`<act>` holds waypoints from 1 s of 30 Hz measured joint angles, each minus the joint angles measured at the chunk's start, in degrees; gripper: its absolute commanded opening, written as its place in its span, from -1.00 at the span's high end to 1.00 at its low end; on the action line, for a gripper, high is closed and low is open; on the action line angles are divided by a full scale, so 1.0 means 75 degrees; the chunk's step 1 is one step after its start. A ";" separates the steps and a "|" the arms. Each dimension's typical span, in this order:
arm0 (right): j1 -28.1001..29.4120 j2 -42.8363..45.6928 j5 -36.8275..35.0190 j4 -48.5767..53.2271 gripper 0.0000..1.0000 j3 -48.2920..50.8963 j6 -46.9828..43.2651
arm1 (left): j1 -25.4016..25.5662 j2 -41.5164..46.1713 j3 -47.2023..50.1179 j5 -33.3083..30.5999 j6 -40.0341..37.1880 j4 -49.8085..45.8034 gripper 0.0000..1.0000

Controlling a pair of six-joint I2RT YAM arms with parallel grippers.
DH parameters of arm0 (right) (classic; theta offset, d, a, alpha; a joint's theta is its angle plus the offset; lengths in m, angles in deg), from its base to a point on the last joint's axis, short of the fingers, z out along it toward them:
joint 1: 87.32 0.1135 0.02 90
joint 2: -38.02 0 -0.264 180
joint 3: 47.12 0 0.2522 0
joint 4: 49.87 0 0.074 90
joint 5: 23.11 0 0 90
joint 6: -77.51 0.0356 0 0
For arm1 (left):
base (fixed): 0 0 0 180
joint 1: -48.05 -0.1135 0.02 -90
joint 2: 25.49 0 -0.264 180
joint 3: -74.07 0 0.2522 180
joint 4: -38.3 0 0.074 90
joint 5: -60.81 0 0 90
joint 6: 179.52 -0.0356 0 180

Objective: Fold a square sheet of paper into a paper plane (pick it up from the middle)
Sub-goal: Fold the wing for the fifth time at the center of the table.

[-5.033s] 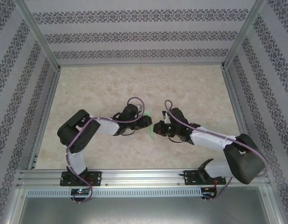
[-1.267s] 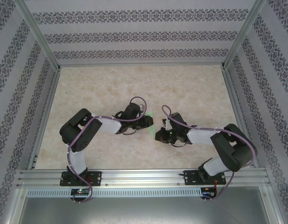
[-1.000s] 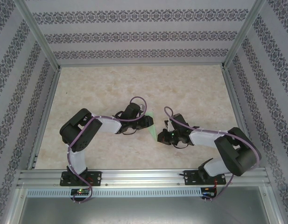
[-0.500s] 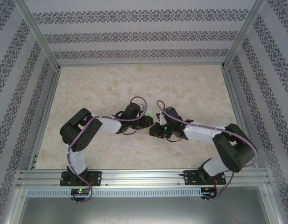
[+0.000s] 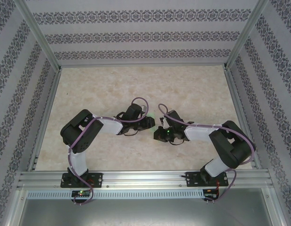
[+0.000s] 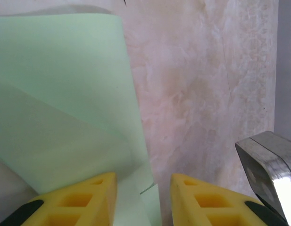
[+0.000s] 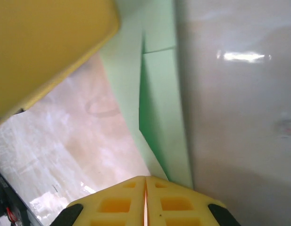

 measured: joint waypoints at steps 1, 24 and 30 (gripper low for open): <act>-0.0023 0.0000 0.0003 -0.0044 0.81 0.0035 0.0000 | 0.0000 0.0000 0.0000 0.0006 0.0000 0.0000 0.27; -0.0708 0.0606 0.0597 -0.0178 0.77 0.0825 -0.0061 | 0.0000 -0.0061 -0.0099 0.0052 -0.0023 -0.0102 0.31; -0.0708 0.0469 0.0580 0.0169 0.79 0.0621 -0.0207 | 0.0000 -0.0099 -0.0163 0.0061 -0.0023 -0.0143 0.31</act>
